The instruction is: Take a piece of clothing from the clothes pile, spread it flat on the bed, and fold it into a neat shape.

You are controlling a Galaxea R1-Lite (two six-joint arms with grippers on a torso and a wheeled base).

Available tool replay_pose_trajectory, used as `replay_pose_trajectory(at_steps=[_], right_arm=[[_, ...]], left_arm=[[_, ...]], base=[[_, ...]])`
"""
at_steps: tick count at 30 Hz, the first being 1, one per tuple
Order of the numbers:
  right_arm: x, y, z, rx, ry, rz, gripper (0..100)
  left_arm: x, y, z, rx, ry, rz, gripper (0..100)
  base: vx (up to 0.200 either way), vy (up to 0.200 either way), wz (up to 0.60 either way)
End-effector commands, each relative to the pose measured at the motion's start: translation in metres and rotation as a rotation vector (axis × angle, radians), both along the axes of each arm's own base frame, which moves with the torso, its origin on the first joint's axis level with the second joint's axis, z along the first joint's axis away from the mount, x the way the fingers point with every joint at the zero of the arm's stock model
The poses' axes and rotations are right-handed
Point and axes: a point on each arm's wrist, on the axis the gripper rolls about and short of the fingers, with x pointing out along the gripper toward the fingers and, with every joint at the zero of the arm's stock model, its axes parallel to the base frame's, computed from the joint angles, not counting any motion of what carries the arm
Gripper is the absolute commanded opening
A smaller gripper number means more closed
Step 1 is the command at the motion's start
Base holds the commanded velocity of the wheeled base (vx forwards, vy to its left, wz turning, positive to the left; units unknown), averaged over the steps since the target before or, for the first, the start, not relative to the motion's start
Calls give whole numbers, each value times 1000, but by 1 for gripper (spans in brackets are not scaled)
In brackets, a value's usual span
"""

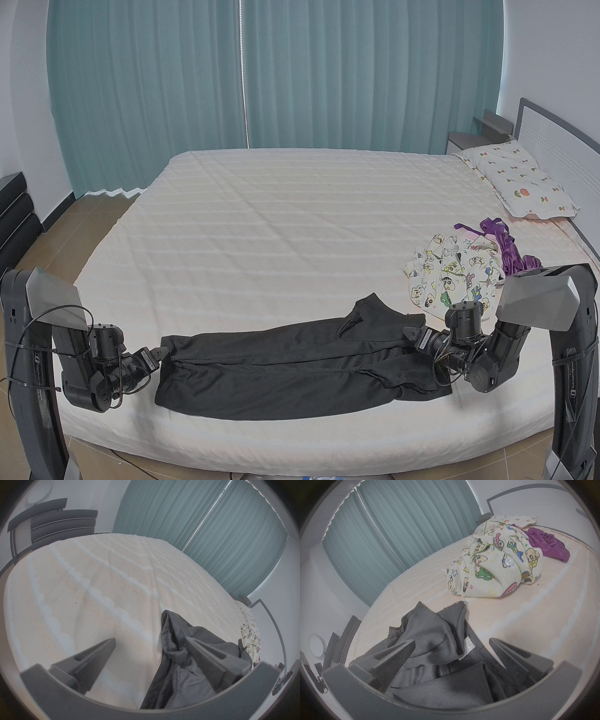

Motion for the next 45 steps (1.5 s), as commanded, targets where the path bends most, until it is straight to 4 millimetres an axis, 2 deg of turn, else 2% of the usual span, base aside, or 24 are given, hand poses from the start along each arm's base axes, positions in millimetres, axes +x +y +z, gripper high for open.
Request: replay_pose_trajectory(at_steps=[1,6,9,12,17,19,21,26,33,40,45], right_arm=[[0,-10,27,25,-61,-27,100],[-1,-5,54,108,-93,45,100],[2,3,53,146,-53,132,100],[23,10,45,177,-37,189,100],[51,22,34,173,4,202,100],[57,23,30,173,9,207,100],[60,21,24,169,18,203,100],[65,21,15,178,25,239,100],[66,21,16,165,1,253,100],[70,12,19,168,-33,233,100],[69,14,9,164,-13,235,100]], left_arm=[[-7,6,13,-5,-31,26,100],[-12,14,43,-54,-111,79,100],[-9,14,64,-143,-183,123,100],[-9,4,75,-244,-199,83,100],[7,-25,70,-364,-177,52,100],[19,-40,62,-433,-165,52,100],[22,-45,56,-437,-151,47,100],[24,-46,47,-438,-132,53,100],[22,-46,46,-438,-125,56,100],[21,-46,45,-437,-122,55,100],[21,-47,46,-437,-122,51,100]], base=[[0,0,0],[0,0,0],[0,0,0],[0,0,0],[0,0,0],[0,0,0],[0,0,0],[0,0,0],[0,0,0],[0,0,0],[0,0,0]])
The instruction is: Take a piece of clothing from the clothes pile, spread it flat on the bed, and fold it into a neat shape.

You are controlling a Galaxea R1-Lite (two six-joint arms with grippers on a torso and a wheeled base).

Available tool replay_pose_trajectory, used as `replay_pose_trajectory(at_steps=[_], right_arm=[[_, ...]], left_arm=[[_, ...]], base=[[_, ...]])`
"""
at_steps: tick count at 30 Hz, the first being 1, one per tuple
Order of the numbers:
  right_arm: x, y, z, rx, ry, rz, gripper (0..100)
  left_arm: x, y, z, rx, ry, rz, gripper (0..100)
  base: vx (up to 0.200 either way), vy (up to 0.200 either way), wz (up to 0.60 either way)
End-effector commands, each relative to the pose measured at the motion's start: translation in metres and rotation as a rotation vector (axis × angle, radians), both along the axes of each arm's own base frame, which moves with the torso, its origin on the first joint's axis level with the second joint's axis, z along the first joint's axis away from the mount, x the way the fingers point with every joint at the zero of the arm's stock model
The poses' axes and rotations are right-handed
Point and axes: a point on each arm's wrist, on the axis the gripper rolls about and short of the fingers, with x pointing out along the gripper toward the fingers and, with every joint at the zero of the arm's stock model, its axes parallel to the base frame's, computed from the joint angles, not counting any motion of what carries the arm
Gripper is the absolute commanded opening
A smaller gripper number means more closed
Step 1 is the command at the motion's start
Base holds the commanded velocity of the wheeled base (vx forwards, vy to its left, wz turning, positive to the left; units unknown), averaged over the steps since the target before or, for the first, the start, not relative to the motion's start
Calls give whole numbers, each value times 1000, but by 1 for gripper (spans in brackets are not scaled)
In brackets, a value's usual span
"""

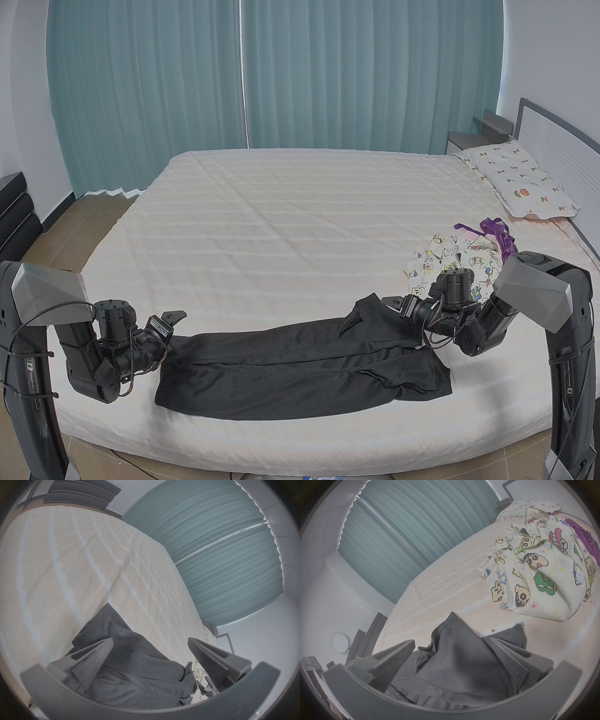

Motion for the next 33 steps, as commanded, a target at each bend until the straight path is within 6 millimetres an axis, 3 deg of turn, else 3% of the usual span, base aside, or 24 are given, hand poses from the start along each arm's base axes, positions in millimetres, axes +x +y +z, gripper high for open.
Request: replay_pose_trajectory(at_steps=[1,8,9,19,33], right_arm=[[-1,1,-8,-4,16,3,100],[1,0,-11,-7,18,-2,100],[1,0,-12,-9,19,0,0],[-7,-3,-16,-47,37,14,0],[-30,-15,-1,-77,37,15,0]], left_arm=[[0,-1,-1,0,4,-3,100],[0,-1,-1,0,4,-3,100],[0,-1,-1,0,4,-3,100],[0,0,-1,-2,1,3,100],[0,0,-1,-1,3,1,100]], base=[[0,0,0],[0,0,0],[0,0,0],[0,0,0],[0,0,0]])
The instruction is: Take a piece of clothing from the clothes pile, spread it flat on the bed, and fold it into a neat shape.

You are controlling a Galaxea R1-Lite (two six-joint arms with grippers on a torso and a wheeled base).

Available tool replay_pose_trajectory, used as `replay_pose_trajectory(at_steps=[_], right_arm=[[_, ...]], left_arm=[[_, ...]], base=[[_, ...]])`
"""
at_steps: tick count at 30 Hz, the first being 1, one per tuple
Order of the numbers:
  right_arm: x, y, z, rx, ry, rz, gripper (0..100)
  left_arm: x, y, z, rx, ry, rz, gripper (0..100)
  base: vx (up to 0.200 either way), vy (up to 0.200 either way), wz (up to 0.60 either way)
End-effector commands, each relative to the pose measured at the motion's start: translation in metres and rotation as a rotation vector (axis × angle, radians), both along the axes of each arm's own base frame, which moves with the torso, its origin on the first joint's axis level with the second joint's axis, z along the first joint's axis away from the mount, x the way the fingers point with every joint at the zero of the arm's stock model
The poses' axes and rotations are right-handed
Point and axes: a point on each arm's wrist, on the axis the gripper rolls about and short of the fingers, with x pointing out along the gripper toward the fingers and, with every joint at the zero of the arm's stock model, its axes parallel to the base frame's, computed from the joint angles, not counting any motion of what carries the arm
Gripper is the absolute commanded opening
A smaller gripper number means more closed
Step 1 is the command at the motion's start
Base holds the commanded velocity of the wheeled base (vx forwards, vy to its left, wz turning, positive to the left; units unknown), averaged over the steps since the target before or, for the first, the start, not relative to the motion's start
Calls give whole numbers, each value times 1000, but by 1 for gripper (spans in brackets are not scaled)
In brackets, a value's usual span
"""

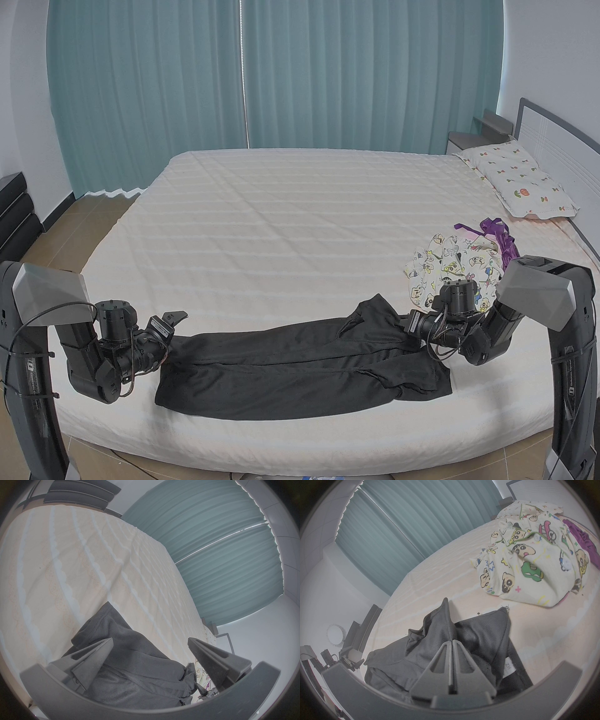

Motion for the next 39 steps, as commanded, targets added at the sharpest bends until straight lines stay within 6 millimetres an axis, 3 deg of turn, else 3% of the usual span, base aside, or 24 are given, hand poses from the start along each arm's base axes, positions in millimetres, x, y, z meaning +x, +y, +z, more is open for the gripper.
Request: replay_pose_trajectory(at_steps=[1,15,39], right_arm=[[-10,-6,9,-10,-11,-2,0],[-35,-18,9,-68,-18,42,0],[-51,-28,2,-168,31,106,0]], left_arm=[[0,0,-1,1,1,-1,100],[0,0,-1,1,1,-1,100],[0,0,-1,1,1,-1,100]], base=[[0,0,0],[0,0,0],[0,0,0]])
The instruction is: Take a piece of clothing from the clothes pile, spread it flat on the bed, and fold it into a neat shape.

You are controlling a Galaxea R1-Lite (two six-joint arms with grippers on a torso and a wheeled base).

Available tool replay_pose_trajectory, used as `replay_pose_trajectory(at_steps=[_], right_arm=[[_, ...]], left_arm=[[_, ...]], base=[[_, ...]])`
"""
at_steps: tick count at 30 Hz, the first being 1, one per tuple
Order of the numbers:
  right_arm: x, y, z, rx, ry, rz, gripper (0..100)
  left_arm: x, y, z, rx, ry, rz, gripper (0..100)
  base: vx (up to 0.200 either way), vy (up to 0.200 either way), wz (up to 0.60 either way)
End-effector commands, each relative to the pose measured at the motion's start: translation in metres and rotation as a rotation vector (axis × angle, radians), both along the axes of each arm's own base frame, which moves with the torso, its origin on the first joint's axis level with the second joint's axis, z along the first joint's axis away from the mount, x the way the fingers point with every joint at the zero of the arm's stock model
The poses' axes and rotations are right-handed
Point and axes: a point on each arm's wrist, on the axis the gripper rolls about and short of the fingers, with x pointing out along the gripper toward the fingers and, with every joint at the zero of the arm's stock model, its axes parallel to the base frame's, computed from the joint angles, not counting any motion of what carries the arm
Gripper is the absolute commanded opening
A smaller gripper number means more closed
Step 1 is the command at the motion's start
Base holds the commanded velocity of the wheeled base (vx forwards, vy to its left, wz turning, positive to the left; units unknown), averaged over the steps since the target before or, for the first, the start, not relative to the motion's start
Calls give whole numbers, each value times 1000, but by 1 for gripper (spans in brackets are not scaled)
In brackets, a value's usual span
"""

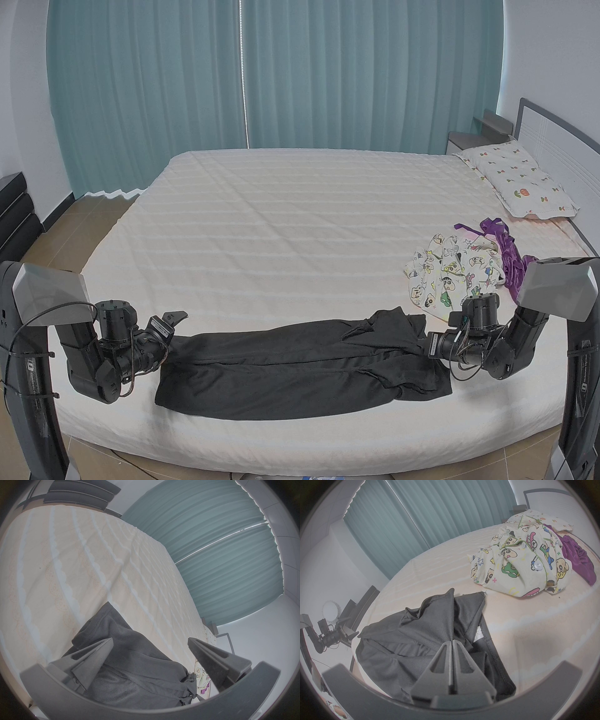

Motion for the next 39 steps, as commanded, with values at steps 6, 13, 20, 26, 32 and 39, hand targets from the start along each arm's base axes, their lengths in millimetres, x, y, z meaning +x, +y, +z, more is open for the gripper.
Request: replay_pose_trajectory(at_steps=[6,13,20,26,32,39], right_arm=[[-3,-4,1,-19,8,5,100],[2,-1,13,-1,-43,4,100],[13,53,58,202,-94,6,100],[28,102,38,281,46,-42,100],[47,119,15,271,85,-102,100],[52,122,6,259,108,-105,100]], left_arm=[[0,0,0,-1,1,0,100],[0,0,-1,-1,2,0,100],[0,0,0,-1,-1,0,100],[0,2,1,-9,-1,11,100],[-1,2,1,-13,2,15,100],[-1,0,-1,-6,5,9,100]], base=[[0,0,0],[0,0,0],[0,0,0],[0,0,0],[0,0,0],[0,0,0]])
